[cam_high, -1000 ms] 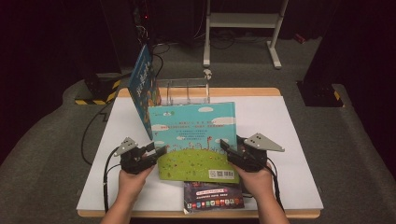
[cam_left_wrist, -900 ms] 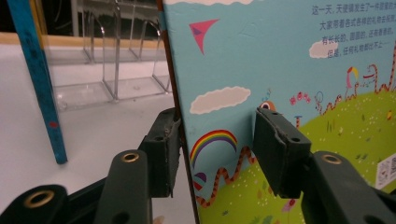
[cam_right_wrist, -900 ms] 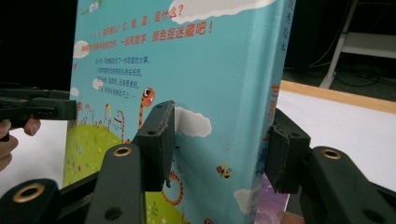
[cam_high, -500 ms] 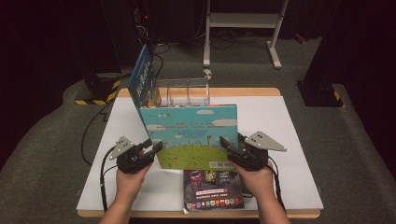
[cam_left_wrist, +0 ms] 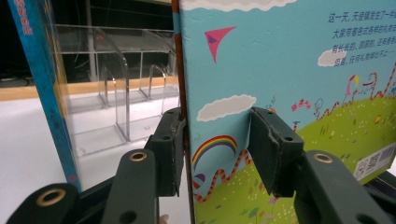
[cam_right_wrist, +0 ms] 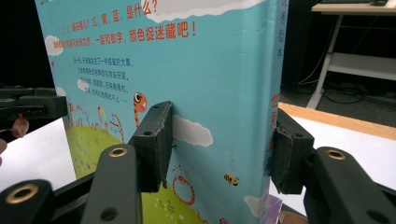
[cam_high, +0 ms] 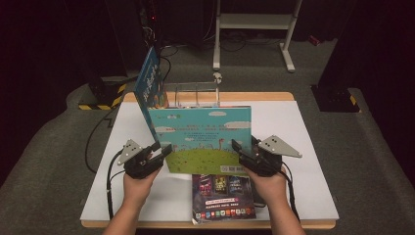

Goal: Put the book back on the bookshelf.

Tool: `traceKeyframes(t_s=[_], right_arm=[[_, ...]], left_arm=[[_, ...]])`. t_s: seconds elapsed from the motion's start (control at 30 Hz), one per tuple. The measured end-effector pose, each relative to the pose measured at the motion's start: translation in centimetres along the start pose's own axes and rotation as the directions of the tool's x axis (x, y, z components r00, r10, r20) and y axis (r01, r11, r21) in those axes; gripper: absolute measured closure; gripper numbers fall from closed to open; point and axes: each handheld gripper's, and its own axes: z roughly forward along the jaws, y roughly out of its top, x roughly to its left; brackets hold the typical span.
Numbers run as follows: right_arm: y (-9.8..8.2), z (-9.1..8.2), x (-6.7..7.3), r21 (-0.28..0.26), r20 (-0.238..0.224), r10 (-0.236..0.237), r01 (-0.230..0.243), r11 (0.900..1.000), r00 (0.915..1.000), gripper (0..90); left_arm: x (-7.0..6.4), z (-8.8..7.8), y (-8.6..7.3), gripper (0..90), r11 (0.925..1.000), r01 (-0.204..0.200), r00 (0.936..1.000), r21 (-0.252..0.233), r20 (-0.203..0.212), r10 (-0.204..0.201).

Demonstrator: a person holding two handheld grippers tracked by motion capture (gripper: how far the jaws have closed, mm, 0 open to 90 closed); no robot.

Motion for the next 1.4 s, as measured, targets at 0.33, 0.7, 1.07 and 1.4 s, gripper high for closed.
traceKeyframes(t_s=[0.33, 0.7, 1.07, 1.4], right_arm=[[-0.2, 1.4, -1.0, -0.018, 0.017, 0.001, -0.001, 1.0, 0.9999, 45.8], [0.4, 3.8, -2.9, -0.039, 0.048, 0.001, 0.001, 0.999, 0.9989, 44.6], [0.6, 4.8, -2.8, -0.056, 0.054, -0.006, 0.009, 0.998, 0.9985, 45.5], [0.9, 4.9, -2.2, -0.074, 0.042, -0.037, 0.04, 0.996, 0.9985, 48.4]], left_arm=[[0.7, 1.9, -0.2, 55.9, 0.9988, -0.041, 0.9991, -0.027, -0.008, 0.041], [1.8, 5.2, -0.2, 54.9, 0.998, -0.037, 0.9993, -0.051, -0.01, 0.037], [2.8, 6.1, 0.3, 53.3, 0.9964, -0.06, 0.9981, -0.059, -0.016, 0.059], [3.7, 6.2, -0.6, 52.4, 0.9974, -0.064, 0.9971, -0.034, -0.045, 0.062]])
